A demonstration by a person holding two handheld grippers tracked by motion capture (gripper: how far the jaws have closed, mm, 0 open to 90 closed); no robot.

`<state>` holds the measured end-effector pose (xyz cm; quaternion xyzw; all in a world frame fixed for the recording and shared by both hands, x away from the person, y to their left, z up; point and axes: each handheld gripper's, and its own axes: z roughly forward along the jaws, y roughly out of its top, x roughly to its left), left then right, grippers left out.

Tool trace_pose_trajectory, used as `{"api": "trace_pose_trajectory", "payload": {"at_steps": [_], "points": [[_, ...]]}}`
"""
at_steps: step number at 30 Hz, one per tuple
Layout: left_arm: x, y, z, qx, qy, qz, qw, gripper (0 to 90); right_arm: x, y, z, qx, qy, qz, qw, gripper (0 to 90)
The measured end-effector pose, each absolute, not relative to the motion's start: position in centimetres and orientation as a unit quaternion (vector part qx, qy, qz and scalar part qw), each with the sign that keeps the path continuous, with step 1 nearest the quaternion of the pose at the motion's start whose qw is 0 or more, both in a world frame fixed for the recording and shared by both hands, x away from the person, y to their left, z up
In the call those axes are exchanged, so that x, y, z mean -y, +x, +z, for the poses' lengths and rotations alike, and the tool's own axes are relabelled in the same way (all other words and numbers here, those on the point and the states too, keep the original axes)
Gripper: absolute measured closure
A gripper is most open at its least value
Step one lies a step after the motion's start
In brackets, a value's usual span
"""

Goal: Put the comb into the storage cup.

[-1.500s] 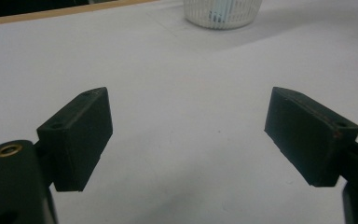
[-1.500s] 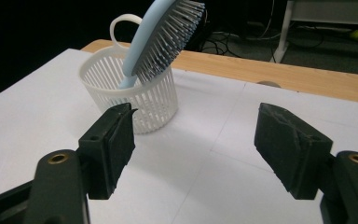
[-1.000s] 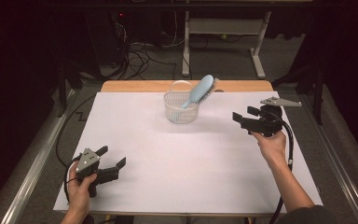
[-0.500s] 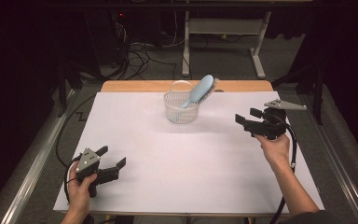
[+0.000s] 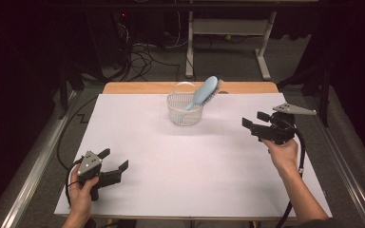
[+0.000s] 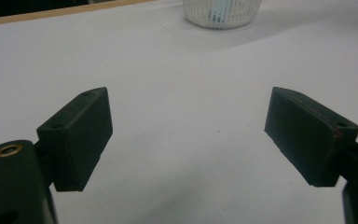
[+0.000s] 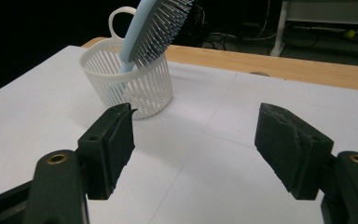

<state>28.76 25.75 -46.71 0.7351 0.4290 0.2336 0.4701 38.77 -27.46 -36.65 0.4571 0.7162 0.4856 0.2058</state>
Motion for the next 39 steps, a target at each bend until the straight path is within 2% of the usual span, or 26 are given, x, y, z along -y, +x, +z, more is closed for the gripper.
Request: {"api": "trace_pose_trajectory", "payload": {"at_steps": [39], "points": [[-25.7, 28.7, -46.7, -0.429, 0.735, 0.233, 0.47, 15.8, 29.3, 36.9, -37.1, -0.706, 0.462, 0.495, 0.207, 28.4]]}}
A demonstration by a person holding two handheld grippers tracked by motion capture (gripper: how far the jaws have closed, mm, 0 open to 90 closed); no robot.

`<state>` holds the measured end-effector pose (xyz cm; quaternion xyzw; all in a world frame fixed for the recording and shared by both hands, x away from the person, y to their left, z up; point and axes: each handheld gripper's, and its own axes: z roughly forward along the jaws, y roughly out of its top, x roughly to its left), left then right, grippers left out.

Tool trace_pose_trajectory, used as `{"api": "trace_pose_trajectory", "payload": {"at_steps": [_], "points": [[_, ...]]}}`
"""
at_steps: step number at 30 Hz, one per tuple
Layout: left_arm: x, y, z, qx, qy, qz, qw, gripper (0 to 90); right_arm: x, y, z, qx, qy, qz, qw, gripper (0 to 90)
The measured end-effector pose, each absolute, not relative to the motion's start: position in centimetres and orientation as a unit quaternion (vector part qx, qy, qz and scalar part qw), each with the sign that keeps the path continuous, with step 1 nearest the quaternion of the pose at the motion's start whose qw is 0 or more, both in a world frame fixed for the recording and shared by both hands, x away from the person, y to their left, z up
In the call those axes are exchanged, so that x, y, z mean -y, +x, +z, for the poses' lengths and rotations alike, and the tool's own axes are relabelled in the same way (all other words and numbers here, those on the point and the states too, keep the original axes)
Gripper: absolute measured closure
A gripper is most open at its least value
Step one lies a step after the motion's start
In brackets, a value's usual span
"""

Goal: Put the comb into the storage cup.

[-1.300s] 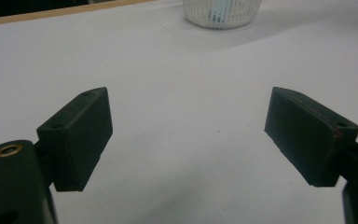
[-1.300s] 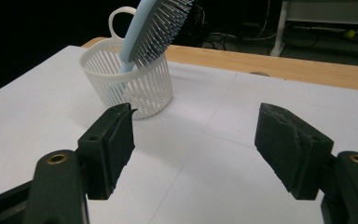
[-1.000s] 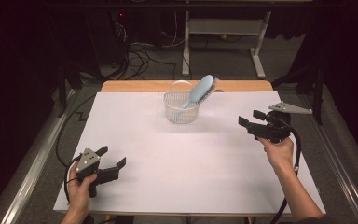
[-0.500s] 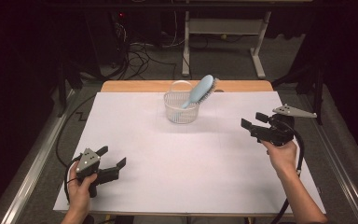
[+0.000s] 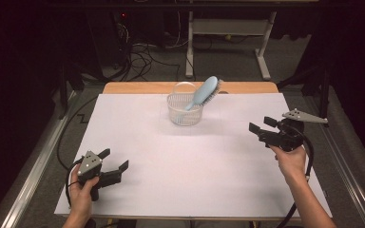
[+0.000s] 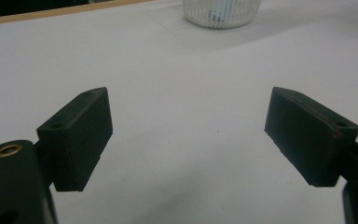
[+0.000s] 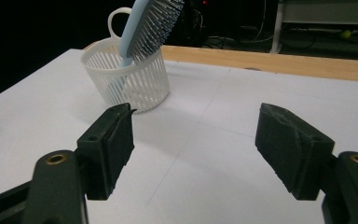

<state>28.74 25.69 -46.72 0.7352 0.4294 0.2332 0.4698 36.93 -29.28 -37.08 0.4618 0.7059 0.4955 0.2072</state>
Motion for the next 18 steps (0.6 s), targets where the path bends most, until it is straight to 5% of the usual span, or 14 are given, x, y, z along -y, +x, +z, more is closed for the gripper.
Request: {"api": "trace_pose_trajectory", "payload": {"at_steps": [18], "points": [[-25.68, 28.72, -46.71, -0.429, 0.735, 0.233, 0.47, 15.8, 29.8, 35.96, -37.47, -0.702, 0.462, 0.5, 0.207, 28.4]]}}
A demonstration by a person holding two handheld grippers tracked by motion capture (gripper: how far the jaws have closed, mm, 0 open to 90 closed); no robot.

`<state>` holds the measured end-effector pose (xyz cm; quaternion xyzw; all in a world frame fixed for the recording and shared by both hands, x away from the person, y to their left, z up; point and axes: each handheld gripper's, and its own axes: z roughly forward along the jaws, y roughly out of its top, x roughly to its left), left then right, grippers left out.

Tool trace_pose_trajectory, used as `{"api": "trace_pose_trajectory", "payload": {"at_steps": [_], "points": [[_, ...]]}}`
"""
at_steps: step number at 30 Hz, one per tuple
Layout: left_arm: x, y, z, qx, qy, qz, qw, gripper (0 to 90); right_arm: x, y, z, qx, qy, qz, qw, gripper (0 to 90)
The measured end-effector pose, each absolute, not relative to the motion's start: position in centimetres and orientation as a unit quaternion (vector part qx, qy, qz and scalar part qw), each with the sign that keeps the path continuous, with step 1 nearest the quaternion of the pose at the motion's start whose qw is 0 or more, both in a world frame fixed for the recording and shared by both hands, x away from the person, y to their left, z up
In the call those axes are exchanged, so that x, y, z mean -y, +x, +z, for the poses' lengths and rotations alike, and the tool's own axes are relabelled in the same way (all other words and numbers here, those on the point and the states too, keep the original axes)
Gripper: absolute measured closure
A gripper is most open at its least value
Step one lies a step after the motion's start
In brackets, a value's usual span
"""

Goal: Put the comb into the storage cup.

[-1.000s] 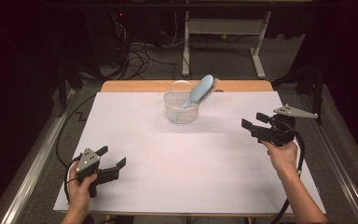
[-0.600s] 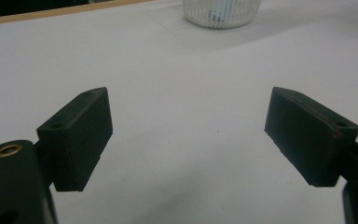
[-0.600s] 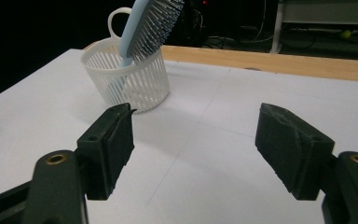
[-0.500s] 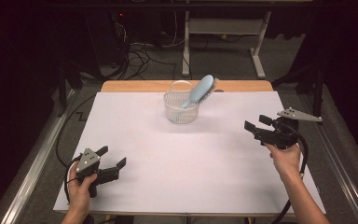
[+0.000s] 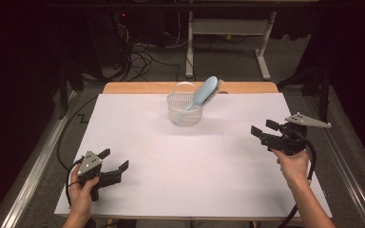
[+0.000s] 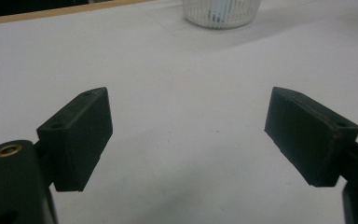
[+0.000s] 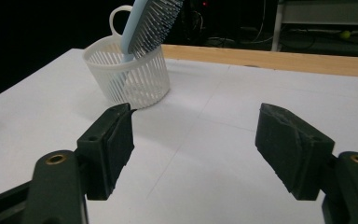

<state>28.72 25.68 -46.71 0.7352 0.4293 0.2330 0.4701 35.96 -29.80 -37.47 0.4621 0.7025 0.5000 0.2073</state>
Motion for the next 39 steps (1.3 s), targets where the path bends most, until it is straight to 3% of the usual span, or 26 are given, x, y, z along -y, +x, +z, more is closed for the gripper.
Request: {"api": "trace_pose_trajectory", "payload": {"at_steps": [39], "points": [[-25.7, 28.7, -46.7, -0.429, 0.734, 0.237, 0.471, 15.8, 30.9, 32.8, -38.0, -0.701, 0.453, 0.505, 0.22, 27.8]]}}
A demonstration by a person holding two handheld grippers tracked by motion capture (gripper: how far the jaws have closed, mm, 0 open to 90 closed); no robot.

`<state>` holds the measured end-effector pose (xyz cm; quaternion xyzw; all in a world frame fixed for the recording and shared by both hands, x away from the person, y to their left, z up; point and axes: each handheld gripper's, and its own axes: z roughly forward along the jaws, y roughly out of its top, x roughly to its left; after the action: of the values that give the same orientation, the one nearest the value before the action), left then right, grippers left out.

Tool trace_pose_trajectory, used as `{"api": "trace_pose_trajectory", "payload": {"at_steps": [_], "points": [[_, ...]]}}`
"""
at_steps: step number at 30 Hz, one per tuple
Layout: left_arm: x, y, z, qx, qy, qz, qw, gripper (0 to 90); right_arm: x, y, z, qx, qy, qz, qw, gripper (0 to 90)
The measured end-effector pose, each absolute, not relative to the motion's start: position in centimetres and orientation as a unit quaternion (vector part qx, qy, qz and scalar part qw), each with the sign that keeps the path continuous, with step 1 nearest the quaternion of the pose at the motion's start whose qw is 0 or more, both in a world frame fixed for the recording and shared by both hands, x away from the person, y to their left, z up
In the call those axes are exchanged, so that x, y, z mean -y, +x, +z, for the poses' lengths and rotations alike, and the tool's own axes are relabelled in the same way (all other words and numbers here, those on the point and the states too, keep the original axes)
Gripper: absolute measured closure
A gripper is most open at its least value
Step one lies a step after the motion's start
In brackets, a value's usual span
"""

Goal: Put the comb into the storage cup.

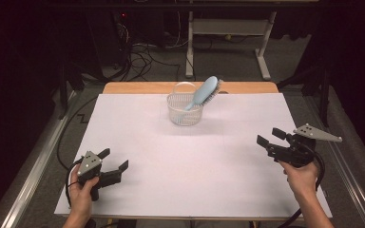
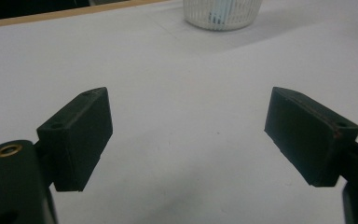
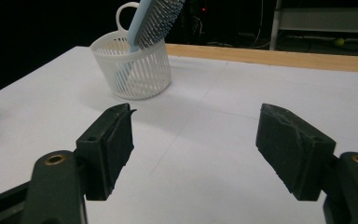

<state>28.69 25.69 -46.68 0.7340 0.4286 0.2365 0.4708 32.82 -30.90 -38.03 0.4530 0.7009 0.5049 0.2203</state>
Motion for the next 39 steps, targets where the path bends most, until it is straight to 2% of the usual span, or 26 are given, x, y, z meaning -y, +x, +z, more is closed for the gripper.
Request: {"api": "trace_pose_trajectory", "payload": {"at_steps": [39], "points": [[-25.7, 28.7, -46.7, -0.429, 0.733, 0.237, 0.472, 15.8, 30.4, 29.5, -39.5, -0.704, 0.438, 0.515, 0.219, 26.8]]}}
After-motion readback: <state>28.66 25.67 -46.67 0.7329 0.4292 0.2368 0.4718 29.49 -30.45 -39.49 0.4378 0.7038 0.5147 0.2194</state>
